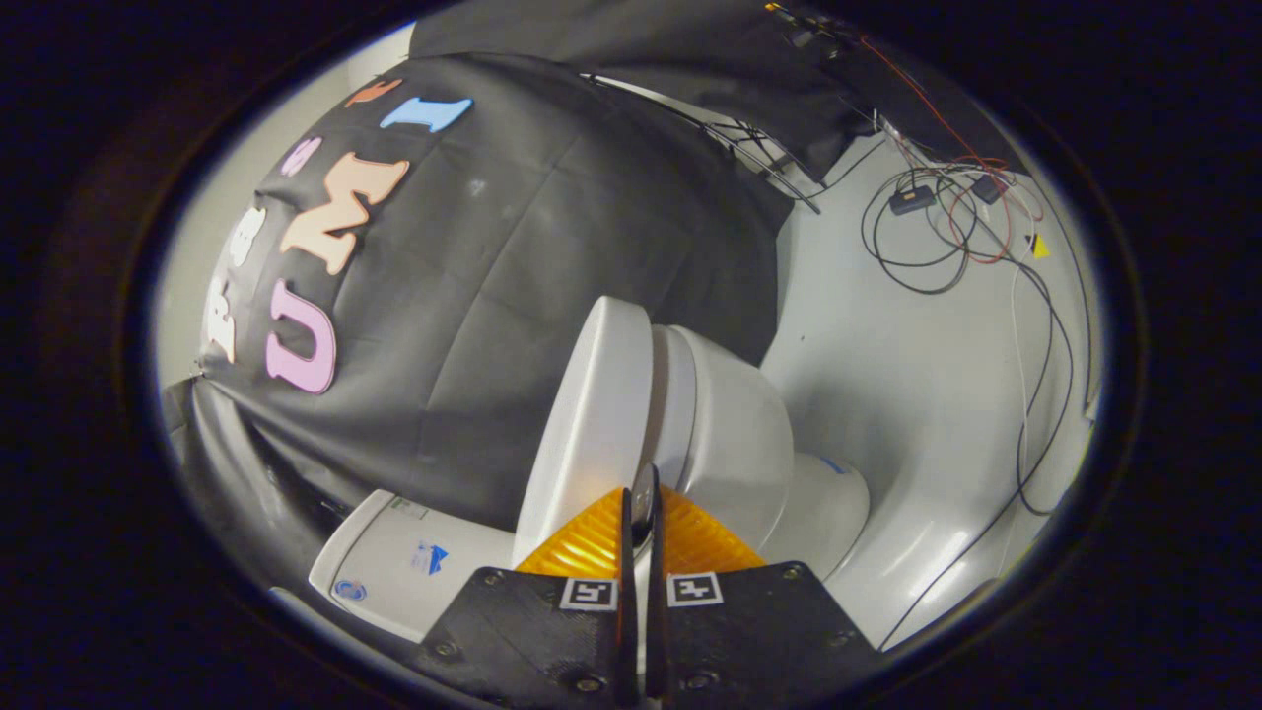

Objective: Open the toilet lid.

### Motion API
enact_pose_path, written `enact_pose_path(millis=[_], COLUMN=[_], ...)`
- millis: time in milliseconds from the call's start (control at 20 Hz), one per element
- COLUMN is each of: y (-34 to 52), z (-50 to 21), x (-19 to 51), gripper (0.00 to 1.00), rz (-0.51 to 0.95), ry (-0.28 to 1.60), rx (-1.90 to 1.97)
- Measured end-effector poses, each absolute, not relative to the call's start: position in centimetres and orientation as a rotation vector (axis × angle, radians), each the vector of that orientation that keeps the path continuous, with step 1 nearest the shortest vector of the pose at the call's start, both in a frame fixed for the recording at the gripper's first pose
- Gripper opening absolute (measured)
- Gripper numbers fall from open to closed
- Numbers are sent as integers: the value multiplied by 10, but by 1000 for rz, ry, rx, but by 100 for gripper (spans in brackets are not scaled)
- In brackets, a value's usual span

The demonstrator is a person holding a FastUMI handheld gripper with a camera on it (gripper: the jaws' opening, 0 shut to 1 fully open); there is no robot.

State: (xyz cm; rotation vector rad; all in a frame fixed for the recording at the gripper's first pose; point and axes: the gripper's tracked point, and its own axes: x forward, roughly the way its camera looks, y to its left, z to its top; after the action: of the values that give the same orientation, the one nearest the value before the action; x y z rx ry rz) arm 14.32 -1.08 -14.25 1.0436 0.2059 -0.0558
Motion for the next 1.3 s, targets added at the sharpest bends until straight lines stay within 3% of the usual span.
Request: enact_pose_path(millis=[1300], y=[14], z=[-75], x=[119], gripper=[4], rz=[-150], ry=[292], rx=[766])
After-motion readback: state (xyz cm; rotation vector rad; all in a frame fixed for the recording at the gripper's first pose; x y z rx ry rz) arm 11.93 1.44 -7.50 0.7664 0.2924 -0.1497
